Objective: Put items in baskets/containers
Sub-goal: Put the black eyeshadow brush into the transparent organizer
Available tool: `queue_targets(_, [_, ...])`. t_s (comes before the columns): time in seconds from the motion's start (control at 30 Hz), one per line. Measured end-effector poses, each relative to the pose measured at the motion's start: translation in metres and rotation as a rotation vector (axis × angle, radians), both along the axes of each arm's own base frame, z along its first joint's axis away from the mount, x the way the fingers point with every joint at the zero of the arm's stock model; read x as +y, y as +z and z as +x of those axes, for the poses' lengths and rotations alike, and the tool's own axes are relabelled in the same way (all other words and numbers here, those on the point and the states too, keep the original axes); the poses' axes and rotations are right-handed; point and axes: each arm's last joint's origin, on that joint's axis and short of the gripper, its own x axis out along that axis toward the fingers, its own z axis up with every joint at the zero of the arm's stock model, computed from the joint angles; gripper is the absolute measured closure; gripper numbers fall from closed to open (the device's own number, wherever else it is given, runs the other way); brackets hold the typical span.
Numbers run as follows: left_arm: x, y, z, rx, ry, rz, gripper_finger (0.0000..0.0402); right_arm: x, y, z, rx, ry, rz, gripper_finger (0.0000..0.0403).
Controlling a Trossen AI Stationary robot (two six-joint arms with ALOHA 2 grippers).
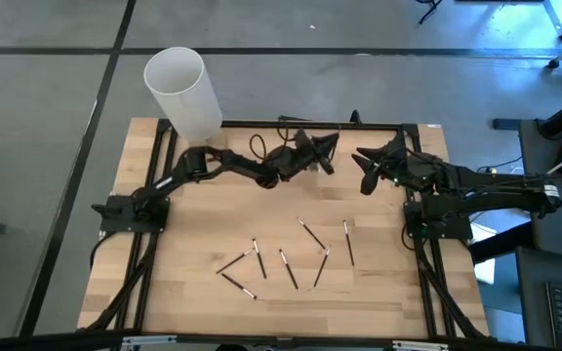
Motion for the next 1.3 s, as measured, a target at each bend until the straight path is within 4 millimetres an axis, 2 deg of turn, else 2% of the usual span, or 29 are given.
queue_targets(0.17, [-0.007, -0.001, 0.001, 0.055, 0.128, 0.042, 0.0377, 0.000, 0.000, 0.000, -0.001, -0.001, 0.003, 0.0279])
queue_targets(0.57, [0.002, -0.003, -0.002, 0.075, 0.212, 0.013, 0.0377, 0.000, 0.001, 0.000, -0.017, -0.004, 0.007, 0.0279])
queue_targets(0.83, [0.004, -0.004, -0.001, 0.097, 0.216, 0.009, 0.0377, 0.000, 0.001, 0.000, -0.015, -0.003, -0.002, 0.0279])
queue_targets(1.17, [0.015, -0.006, -0.004, 0.119, 0.221, 0.018, 0.0377, 0.000, 0.002, 0.000, -0.019, -0.003, -0.003, 0.0279])
queue_targets(1.3, [0.015, -0.008, 0.001, 0.134, 0.209, -0.016, 0.0377, 0.000, 0.003, 0.001, -0.034, -0.002, -0.009, 0.0279])
